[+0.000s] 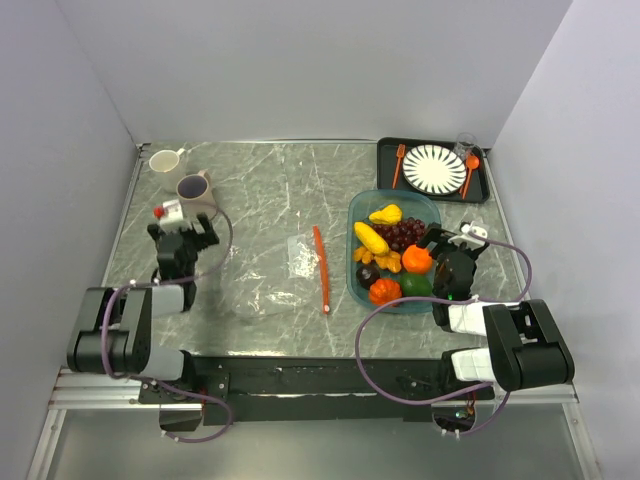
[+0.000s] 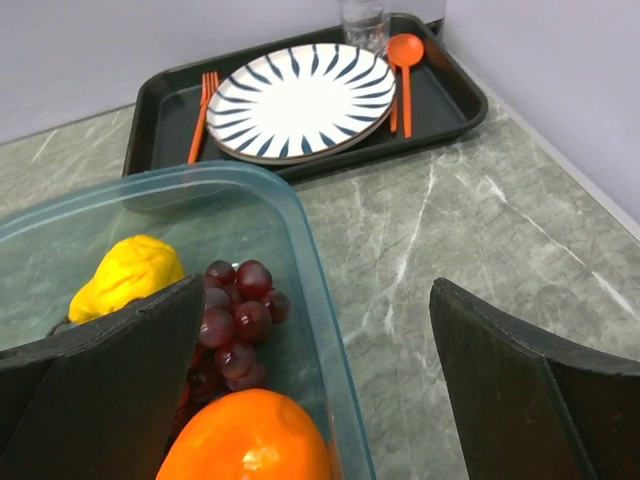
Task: Place the food in the zip-top bag and seal the zipper
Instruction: Pick up the zipper food storage bag at the center of the board.
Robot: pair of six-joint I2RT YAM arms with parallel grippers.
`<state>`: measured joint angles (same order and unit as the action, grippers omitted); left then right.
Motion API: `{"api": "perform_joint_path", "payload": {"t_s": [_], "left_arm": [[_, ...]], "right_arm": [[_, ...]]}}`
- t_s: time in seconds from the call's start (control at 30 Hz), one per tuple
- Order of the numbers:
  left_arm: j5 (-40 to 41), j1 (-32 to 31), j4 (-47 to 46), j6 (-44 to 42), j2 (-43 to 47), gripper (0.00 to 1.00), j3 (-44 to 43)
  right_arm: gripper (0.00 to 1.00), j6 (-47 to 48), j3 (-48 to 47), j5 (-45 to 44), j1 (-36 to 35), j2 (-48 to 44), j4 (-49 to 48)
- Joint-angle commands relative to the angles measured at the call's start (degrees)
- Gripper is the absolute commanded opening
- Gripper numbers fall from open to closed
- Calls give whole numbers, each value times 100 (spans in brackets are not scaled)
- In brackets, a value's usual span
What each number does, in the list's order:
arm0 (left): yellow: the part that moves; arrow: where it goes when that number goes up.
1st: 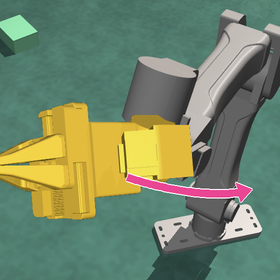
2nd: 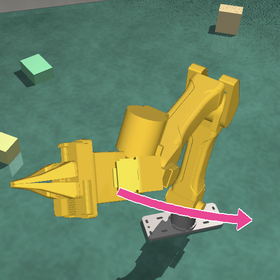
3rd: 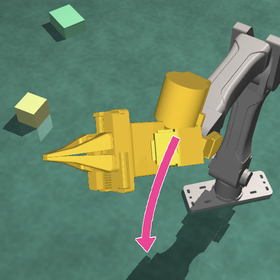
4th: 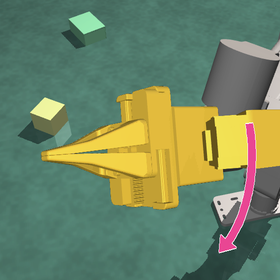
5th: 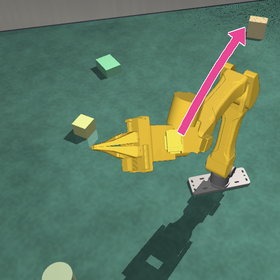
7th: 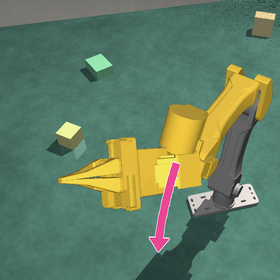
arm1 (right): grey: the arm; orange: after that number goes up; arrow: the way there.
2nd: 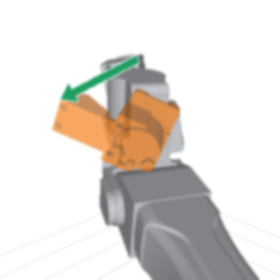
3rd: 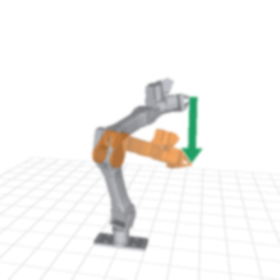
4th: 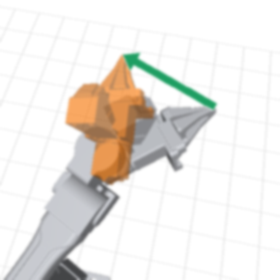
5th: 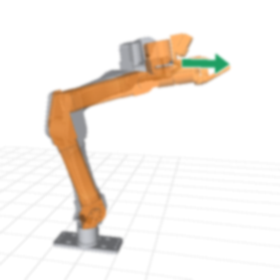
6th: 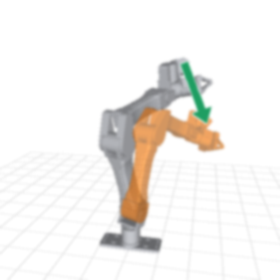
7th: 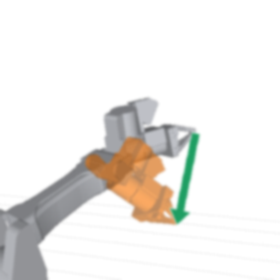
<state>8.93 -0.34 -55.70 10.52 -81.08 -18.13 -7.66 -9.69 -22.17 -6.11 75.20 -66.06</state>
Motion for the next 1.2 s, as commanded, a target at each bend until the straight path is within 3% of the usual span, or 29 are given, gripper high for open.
{"api": "perform_joint_path", "payload": {"t_s": [0.0,0.07,0.1,0.2,0.23,0.37,0.47,0.57,0.7,0.83,0.87,0.93,1.17], "left_arm": [[575,8,3334,862,575,99,-1841],[112,8,3775,925,681,99,-2141],[-213,8,3803,960,759,99,-2159],[-96,16,3829,1468,1129,99,-2107],[81,16,3943,1940,1225,99,-2150],[180,16,5050,2261,1191,99,-2870],[-881,16,5420,1945,1016,99,-3284],[-2480,16,5552,1637,814,99,-3407],[-3283,-124,5851,1699,515,99,-3522],[-2574,-992,6237,1427,409,99,-3688],[-2015,-1543,6464,1374,383,99,-3750],[-1659,-1986,6607,1417,242,99,-3873],[-1210,-3172,6686,1839,-250,99,-4189]], "right_arm": [[100,142,-417,82,-39,-267,545],[100,-197,-848,-128,-48,-609,1573],[100,-470,-1398,-443,-31,-699,2945],[100,-675,-1991,-614,-48,-989,4325],[100,-675,-2010,-595,-40,-1094,4417],[100,-1498,-2255,72,-22,-1858,5398],[100,-1450,-2772,932,13,-2026,6303],[100,-1274,-3143,1311,13,-2201,6851],[100,-1001,-3477,2102,13,-2378,7256],[100,-1045,-3689,2463,13,-2238,7678],[100,-1044,-3671,2559,13,-2212,7705],[100,-1045,-3706,2604,13,-2080,7775],[100,-1027,-4014,2578,13,-1746,8144]]}}
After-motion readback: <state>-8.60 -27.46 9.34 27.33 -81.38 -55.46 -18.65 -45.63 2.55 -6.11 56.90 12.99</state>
